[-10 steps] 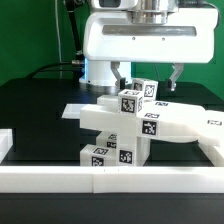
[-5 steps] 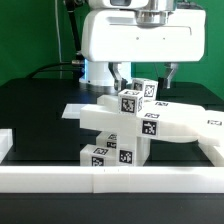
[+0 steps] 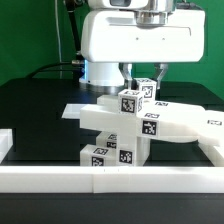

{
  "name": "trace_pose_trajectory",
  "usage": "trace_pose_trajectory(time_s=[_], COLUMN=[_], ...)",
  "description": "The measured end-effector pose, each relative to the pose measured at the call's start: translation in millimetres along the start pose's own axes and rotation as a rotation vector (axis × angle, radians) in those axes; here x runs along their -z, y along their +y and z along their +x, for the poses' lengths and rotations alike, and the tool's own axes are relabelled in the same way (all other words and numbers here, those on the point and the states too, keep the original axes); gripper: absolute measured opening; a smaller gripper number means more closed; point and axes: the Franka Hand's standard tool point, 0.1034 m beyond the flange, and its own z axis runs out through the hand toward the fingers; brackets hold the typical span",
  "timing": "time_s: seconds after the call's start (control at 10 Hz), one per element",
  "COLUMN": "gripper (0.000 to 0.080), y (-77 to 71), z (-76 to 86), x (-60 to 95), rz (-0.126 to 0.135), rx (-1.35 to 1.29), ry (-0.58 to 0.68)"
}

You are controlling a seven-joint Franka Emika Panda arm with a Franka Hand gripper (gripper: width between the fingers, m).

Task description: Assemble chair

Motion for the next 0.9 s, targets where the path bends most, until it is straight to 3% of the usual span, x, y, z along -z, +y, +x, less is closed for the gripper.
trace_pose_trajectory(time_s=[0.6, 0.9], gripper=[0.0287, 0.0287], y=[-4.0, -5.1], z=[1.0, 2.2], x=[-0.6, -0.9], rz=[0.002, 0.016], rx=[-0.638, -0.996], ry=[0.000, -0.006])
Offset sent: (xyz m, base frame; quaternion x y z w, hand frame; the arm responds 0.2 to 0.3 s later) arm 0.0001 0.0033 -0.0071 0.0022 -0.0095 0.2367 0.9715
